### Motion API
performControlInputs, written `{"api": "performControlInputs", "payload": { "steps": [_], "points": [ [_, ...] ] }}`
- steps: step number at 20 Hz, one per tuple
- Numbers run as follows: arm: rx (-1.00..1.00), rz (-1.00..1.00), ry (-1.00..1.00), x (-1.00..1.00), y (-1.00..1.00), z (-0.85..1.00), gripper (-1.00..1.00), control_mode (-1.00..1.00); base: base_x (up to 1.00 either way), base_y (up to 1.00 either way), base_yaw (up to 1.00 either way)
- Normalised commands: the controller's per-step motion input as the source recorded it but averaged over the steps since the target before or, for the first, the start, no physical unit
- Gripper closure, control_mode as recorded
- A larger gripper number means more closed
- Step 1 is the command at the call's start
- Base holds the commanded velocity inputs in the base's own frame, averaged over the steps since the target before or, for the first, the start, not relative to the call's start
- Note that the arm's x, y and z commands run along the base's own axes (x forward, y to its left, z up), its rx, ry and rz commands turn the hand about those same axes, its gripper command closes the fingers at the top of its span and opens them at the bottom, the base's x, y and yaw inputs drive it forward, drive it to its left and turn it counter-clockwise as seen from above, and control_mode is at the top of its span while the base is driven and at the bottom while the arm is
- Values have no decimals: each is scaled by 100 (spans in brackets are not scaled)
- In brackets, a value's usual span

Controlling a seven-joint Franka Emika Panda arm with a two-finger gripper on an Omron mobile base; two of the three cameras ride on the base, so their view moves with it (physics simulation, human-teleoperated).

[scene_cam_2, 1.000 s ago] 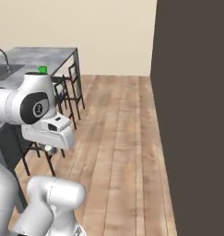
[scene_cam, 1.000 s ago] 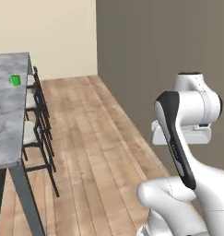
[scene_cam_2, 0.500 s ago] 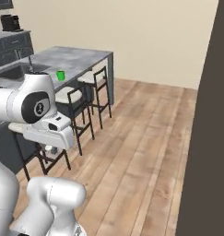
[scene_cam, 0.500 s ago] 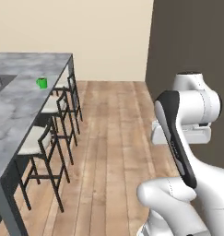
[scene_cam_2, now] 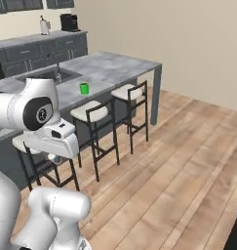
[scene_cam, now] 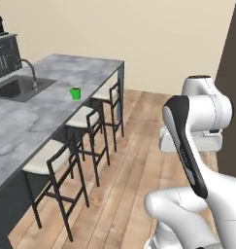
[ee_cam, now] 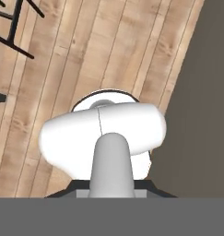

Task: Pick up the marshmallow and place it in the cup of hot chocolate on the dining counter.

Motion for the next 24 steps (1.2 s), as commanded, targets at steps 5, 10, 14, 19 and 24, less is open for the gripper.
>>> {"api": "performControlInputs", "payload": {
  "steps": [5,10,14,19,24],
  "points": [
    [0,0,0,0,0,0,100,100,99,-80,52],
    [0,0,0,0,0,0,100,100,81,-91,47],
    [0,0,0,0,0,0,100,100,65,-99,45],
    [0,0,0,0,0,0,100,100,60,-82,54],
    [0,0,0,0,0,0,100,100,61,-71,61]
  ]
}}
